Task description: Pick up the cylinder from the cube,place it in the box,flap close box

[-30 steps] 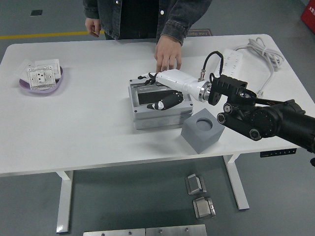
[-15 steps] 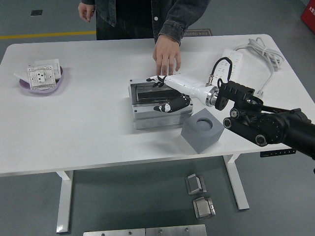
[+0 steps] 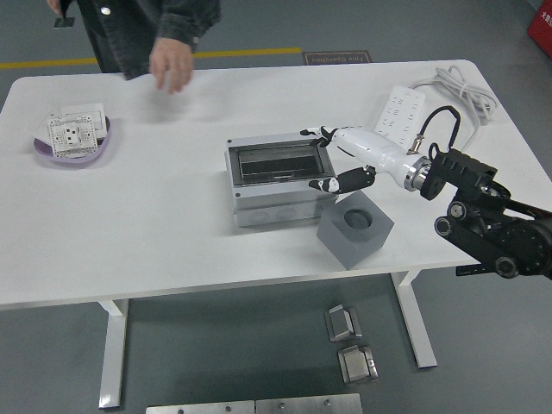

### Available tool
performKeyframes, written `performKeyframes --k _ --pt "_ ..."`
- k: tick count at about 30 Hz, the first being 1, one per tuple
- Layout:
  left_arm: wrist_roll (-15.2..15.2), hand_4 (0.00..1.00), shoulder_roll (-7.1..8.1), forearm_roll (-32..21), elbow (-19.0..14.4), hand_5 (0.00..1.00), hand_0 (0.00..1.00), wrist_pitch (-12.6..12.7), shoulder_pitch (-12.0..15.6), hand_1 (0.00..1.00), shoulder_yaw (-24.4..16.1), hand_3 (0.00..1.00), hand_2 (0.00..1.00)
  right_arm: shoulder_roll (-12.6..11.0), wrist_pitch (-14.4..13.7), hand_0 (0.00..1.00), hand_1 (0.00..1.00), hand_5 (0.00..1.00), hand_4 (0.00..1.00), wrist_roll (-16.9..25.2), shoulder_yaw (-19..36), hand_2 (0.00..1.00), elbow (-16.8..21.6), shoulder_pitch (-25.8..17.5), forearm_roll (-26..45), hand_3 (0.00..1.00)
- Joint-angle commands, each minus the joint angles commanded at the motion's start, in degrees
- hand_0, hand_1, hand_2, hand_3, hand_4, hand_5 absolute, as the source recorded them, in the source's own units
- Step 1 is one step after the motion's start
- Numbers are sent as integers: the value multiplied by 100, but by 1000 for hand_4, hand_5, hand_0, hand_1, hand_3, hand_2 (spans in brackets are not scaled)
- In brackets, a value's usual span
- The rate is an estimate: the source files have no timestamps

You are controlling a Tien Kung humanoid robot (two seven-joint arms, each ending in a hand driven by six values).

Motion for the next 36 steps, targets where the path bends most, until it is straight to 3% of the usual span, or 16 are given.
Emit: performKeyframes --k 5,9,16,18,19,24,28,36 --pt "-12 505 9 48 0 177 709 -1 59 740 -78 745 572 -603 94 826 741 415 786 -91 1048 785 739 -686 50 934" --pt "-38 505 9 -19 0 176 709 -4 53 740 -35 744 574 -859 -62 823 735 417 786 237 1907 785 1187 -1313 547 932" --pt "-97 504 22 -213 0 177 710 -12 8 740 123 744 574 -731 -152 823 733 417 786 842 3384 771 1206 -2450 1684 898" --pt "-108 504 29 -232 0 177 710 -12 2 740 135 744 574 -693 -136 823 733 417 786 923 3732 771 1172 -2730 2005 898" --pt "-114 506 34 -238 0 181 710 -11 -2 740 136 743 579 -684 -124 815 717 426 788 950 3873 752 1159 -2849 2138 849" --pt "-128 506 65 -217 0 181 710 -9 -14 740 111 743 579 -711 -71 815 717 426 788 1050 4571 752 1145 -3406 2778 849" --pt "-143 507 86 -235 0 181 709 -2 -21 740 131 743 586 -725 -13 812 716 425 788 1091 4934 748 1136 -3575 3210 837" --pt "-158 510 93 -224 0 183 710 18 -18 740 113 742 590 -587 246 811 725 427 787 1118 4942 752 1164 -3614 4145 832"
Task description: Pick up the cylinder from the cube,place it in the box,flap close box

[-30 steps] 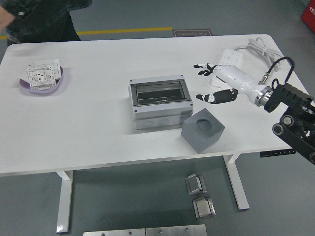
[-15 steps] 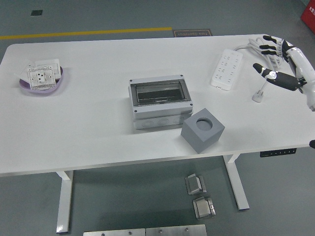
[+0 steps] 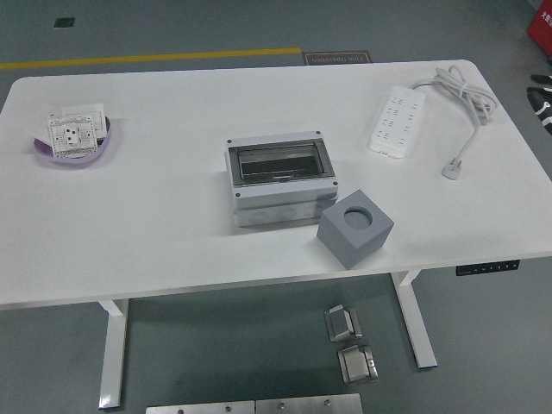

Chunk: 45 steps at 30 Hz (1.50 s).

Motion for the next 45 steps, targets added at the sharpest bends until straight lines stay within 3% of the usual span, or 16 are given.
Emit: performKeyframes --k 15,31,45 --pt "-37 536 -62 -302 0 197 710 14 16 739 203 750 606 101 16 822 755 428 785 16 -179 791 26 97 196 836" --pt "15 571 -86 -25 0 228 709 1 4 739 -70 760 620 91 -12 821 757 420 781 35 -113 791 15 103 77 836" --pt "-6 579 -96 -202 0 236 709 11 -20 738 100 766 624 108 -16 819 759 419 779 29 -174 792 24 152 56 836"
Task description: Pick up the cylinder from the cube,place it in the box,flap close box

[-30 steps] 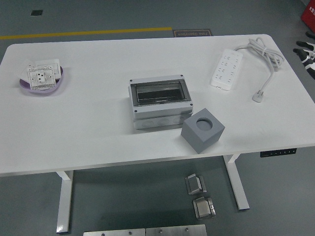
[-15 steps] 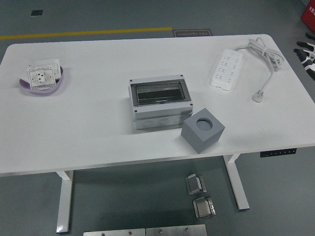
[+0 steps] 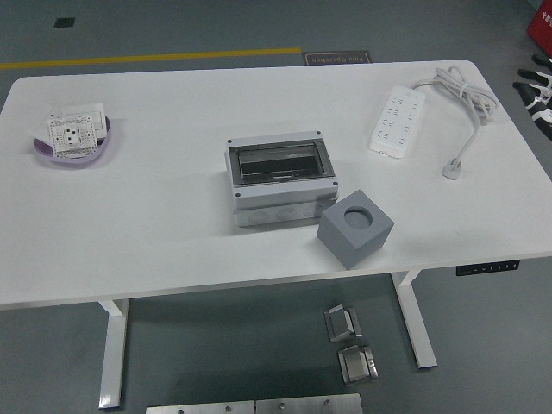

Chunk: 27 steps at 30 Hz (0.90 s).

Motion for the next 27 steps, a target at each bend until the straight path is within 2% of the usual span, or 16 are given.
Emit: performKeyframes --k 9,27 --pt "28 583 -4 117 0 240 709 0 15 738 -115 768 626 0 -19 818 760 414 776 14 50 792 17 -7 -15 834" --pt "17 584 -34 17 0 239 708 10 10 738 -36 768 629 6 -49 818 763 395 768 34 171 792 20 -60 -45 835"
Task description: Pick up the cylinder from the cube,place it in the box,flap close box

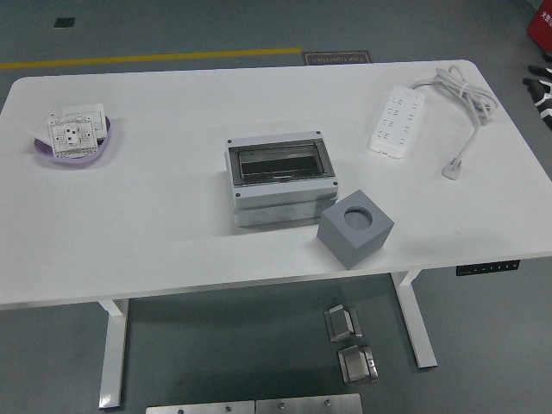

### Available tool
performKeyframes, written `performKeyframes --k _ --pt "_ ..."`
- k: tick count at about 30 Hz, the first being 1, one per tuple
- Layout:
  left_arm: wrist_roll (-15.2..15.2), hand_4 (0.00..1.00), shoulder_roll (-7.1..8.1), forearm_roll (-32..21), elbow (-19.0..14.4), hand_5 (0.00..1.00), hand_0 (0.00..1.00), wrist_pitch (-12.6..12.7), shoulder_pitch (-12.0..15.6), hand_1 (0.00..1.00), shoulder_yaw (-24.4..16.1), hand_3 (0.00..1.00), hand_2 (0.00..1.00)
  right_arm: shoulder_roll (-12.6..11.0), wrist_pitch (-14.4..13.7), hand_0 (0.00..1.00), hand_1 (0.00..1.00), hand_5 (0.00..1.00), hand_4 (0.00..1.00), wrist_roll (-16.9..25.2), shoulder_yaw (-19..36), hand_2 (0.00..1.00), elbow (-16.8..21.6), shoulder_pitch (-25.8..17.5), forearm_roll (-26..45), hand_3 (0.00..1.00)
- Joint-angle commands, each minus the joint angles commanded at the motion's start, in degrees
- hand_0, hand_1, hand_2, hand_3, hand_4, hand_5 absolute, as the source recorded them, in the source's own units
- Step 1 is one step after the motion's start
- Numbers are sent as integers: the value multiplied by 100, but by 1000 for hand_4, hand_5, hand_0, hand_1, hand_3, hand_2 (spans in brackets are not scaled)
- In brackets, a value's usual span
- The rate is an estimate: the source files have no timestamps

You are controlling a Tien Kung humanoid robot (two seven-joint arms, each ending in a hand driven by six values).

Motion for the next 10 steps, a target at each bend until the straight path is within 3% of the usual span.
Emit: performKeyframes --k 10 --pt "36 588 3 179 0 243 708 -4 10 739 -180 768 629 3 -26 816 761 385 766 9 119 791 -2 -51 -24 833"
